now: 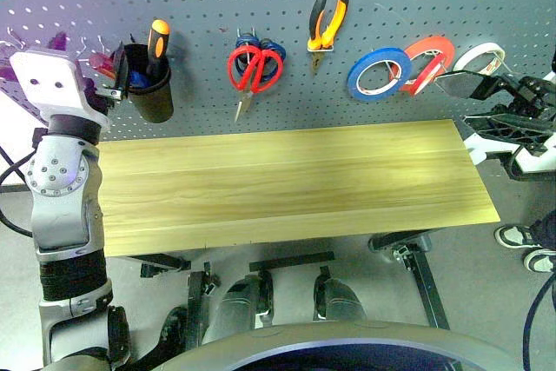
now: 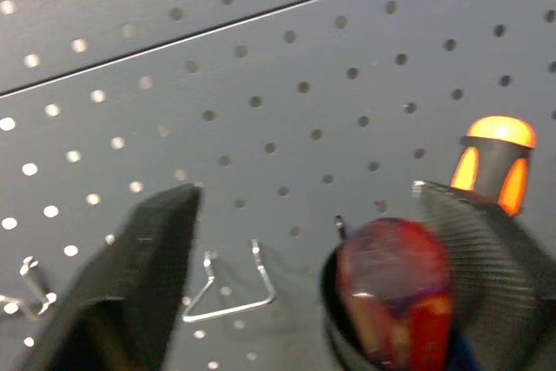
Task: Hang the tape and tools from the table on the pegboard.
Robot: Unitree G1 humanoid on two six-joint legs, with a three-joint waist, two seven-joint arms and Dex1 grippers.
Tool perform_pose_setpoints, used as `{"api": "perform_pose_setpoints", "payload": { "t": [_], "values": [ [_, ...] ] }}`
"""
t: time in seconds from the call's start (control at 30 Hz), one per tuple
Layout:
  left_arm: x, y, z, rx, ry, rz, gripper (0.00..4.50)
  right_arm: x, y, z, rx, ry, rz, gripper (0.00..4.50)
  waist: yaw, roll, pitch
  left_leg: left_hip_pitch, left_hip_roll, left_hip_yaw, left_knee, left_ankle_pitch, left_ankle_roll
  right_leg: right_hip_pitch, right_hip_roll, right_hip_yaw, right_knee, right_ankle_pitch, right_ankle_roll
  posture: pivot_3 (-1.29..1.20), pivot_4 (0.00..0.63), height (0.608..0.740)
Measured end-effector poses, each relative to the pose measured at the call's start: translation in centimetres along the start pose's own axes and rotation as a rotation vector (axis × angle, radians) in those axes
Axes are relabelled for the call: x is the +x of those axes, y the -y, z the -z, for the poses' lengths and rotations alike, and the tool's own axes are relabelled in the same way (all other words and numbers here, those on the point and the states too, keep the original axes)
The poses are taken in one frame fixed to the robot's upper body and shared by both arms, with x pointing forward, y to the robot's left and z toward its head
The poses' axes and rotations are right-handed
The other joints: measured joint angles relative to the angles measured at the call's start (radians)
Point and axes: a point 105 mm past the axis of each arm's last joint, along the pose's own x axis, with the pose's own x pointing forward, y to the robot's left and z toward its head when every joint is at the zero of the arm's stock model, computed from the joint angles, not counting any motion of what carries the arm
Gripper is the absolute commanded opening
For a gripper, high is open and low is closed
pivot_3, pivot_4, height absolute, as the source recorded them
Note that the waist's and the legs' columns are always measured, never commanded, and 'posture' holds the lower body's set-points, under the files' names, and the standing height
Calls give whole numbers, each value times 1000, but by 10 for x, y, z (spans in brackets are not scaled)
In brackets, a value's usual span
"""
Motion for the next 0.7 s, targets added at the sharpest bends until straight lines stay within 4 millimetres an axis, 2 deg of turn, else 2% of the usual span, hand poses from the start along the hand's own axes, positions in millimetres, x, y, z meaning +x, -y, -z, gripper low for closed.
{"api": "perform_pose_setpoints", "payload": {
  "t": [0.1, 0.23, 0.33, 0.5, 0.7],
  "values": [
    [1, 3, -1, -14, 2, 13, 4450, 0, 0, 0, 2, -1, -1, 4500, 0, 0, -1, 0, 0, 0, 0, 0, 0, 0, 0, 0, 0, 0, 0, -108, 206, 723],
    [5, 14, -2, -135, -5, 51, 4450, 1, -1, 0, 2, -4, -3, 4500, 1, 0, -1, 0, 0, 0, 0, 0, 0, 0, 0, 0, 0, 0, 0, -109, 207, 723],
    [12, 17, -10, -143, 11, 55, 4450, 0, -1, 0, 4, -5, -2, 4500, 0, 0, -1, -1, 0, 0, 0, 0, 0, 1, 0, 0, 0, 0, 0, -108, 205, 723],
    [19, 25, -32, -121, 85, 73, 4450, 0, -2, 0, 5, -6, -1, 4500, -1, 0, -1, -2, 0, 1, 0, 0, 0, 2, 0, 0, 0, 0, 0, -105, 204, 723],
    [28, 29, -74, -96, 220, 85, 4450, 0, -2, 0, 5, -7, 0, 4500, 1, 0, -1, -2, 0, 1, 0, 0, 0, 2, 0, 0, 0, 0, 0, -102, 208, 723]
  ]
}}
